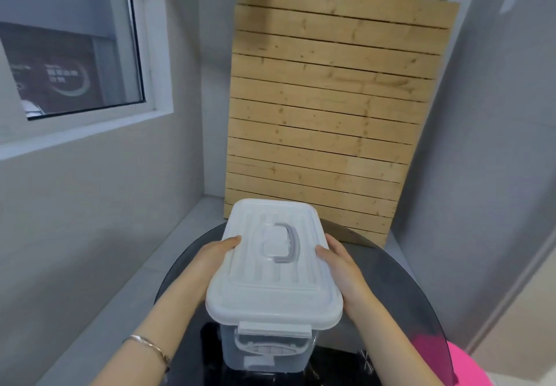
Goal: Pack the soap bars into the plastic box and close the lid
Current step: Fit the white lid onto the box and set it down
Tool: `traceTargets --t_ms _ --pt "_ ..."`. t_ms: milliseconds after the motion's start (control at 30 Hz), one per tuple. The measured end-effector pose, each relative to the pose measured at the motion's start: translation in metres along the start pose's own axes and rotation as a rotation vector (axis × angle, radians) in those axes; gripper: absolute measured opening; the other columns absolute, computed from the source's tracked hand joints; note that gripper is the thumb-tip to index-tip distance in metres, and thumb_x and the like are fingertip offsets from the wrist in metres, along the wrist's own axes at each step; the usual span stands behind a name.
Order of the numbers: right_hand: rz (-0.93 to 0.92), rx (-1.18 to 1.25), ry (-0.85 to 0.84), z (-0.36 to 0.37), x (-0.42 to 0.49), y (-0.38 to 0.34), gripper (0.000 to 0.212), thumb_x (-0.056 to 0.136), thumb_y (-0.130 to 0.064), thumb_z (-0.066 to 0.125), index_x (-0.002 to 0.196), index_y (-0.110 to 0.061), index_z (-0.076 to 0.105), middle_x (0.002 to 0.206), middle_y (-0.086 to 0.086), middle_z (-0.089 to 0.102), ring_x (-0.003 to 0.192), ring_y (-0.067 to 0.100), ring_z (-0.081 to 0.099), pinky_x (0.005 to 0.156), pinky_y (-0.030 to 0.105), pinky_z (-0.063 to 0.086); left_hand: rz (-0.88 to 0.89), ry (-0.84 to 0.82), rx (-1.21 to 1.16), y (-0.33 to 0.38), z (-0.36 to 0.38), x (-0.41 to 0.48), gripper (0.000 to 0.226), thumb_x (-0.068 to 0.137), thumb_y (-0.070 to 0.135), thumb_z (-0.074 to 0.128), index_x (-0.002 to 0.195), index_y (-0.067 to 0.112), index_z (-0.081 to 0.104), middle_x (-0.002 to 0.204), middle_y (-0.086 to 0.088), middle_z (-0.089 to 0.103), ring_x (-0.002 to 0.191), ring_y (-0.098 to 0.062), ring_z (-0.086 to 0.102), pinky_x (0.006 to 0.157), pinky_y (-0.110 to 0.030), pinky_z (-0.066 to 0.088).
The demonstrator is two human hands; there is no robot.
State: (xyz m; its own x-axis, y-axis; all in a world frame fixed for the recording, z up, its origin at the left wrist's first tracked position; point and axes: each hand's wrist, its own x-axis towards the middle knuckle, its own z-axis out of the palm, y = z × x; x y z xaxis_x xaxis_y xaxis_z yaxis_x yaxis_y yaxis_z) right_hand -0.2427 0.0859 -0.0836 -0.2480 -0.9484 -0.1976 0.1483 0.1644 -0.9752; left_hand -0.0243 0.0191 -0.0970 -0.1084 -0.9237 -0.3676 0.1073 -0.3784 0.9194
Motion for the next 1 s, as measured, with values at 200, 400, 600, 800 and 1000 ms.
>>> traceTargets --t_ms 200,400,600,800,1000 --pt "0.058 0.03 -0.097 -0.016 0.003 0.015 0.039 0.09 -0.042 0.053 0.123 -0.023 0.058 0.117 0.003 0.069 0.106 0.022 0.066 0.093 0.044 0.052 -0.044 0.002 -0.137 -0.011 0.0 0.004 0.062 0.055 0.039 0.081 0.107 0.007 0.07 0.107 -0.017 0.072 0.099 -0.038 0.068 0.098 -0.052 0.047" --pt "0.022 0.132 -0.037 -0.055 -0.001 0.011 0.045 0.089 -0.054 0.046 0.109 -0.021 0.069 0.106 0.001 0.075 0.103 0.021 0.066 0.08 0.032 0.048 0.07 0.266 -0.321 -0.017 0.068 -0.017 0.02 0.086 0.019 0.062 0.096 0.001 0.064 0.092 -0.012 0.068 0.079 -0.029 0.063 0.064 -0.03 0.049" --pt "-0.109 0.25 0.004 -0.084 0.004 0.025 0.06 0.075 -0.058 0.059 0.125 -0.023 0.059 0.122 -0.006 0.068 0.116 0.012 0.06 0.095 0.032 0.045 0.198 0.472 -0.554 -0.033 0.156 -0.004 0.021 0.089 0.024 0.056 0.102 0.008 0.055 0.106 -0.006 0.063 0.087 -0.025 0.063 0.066 -0.033 0.051" --pt "-0.082 0.438 -0.002 -0.092 0.008 0.031 0.043 0.091 -0.043 0.049 0.127 -0.022 0.058 0.111 -0.003 0.072 0.092 0.006 0.068 0.081 0.026 0.048 0.255 0.579 -0.54 -0.034 0.213 0.001 0.044 0.089 0.018 0.056 0.129 0.01 0.038 0.131 -0.012 0.039 0.115 -0.03 0.051 0.09 -0.038 0.049" --pt "-0.28 0.462 0.283 -0.086 0.007 0.025 0.054 0.085 -0.009 0.064 0.135 -0.021 0.048 0.129 -0.005 0.062 0.11 0.007 0.061 0.084 0.022 0.049 0.032 0.509 -0.639 -0.025 0.175 0.014 0.068 0.078 0.036 0.066 0.133 0.014 0.033 0.131 -0.004 0.046 0.11 -0.023 0.051 0.09 -0.037 0.045"
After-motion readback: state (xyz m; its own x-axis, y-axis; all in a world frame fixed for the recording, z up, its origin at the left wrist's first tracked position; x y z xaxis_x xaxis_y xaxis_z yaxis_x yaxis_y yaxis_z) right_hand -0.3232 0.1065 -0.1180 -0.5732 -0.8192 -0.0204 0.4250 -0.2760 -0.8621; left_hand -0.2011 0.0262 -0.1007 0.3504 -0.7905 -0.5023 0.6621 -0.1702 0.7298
